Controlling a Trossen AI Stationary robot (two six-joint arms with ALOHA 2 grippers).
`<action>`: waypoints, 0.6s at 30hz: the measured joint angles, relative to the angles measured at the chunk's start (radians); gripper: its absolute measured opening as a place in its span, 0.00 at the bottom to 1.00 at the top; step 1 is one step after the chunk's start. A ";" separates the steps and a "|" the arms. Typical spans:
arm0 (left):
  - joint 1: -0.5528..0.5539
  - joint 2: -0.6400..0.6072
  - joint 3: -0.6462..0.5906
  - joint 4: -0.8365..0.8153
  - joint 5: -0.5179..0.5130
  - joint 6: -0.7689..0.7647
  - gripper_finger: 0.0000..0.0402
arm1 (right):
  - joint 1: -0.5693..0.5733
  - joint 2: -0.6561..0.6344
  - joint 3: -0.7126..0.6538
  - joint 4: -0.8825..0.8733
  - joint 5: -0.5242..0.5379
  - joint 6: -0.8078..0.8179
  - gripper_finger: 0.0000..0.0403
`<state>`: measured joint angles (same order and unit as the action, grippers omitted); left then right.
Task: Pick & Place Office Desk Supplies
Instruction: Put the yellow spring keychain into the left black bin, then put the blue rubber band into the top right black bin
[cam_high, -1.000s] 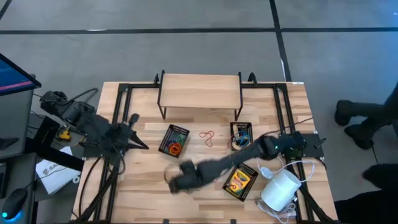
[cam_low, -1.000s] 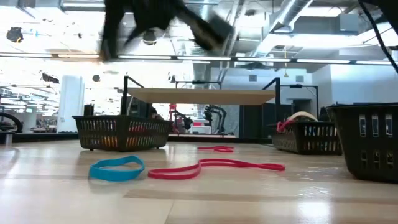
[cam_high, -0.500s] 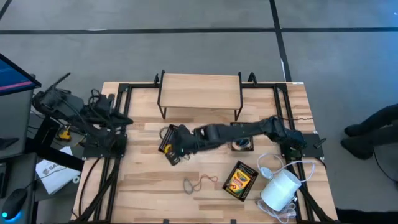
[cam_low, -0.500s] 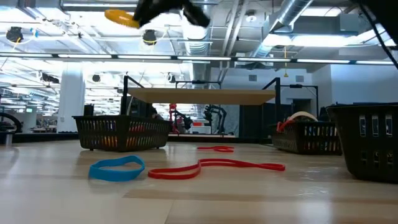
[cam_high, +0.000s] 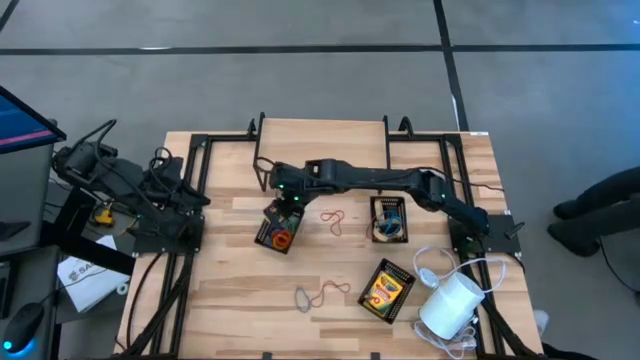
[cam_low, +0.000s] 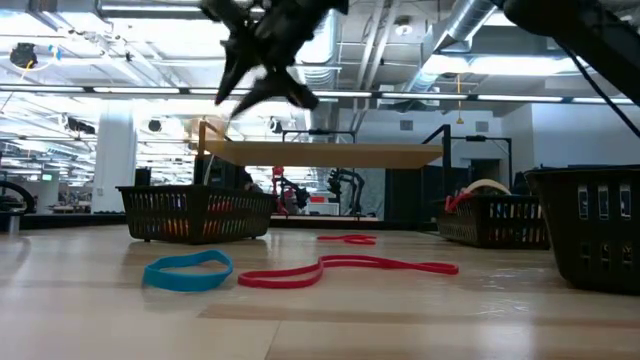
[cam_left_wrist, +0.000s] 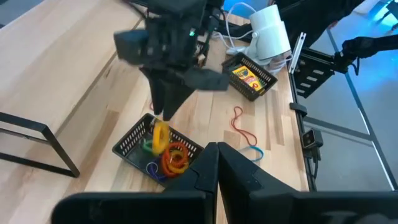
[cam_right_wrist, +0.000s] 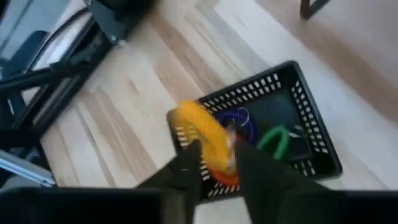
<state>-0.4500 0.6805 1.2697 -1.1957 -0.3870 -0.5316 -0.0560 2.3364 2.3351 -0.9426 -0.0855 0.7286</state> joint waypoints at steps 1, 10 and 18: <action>0.000 0.001 0.000 0.000 0.000 0.000 0.01 | -0.003 0.002 -0.005 -0.009 -0.012 -0.004 0.30; -0.001 0.013 -0.026 0.111 0.037 0.026 0.01 | 0.012 0.008 -0.003 0.059 -0.166 0.099 0.61; -0.002 0.174 -0.200 0.576 0.412 0.090 0.00 | 0.206 0.006 -0.002 0.005 -0.352 0.222 0.59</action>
<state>-0.4519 0.8549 1.0700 -0.6202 0.0253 -0.4414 0.1499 2.3424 2.3329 -0.9378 -0.4379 0.9509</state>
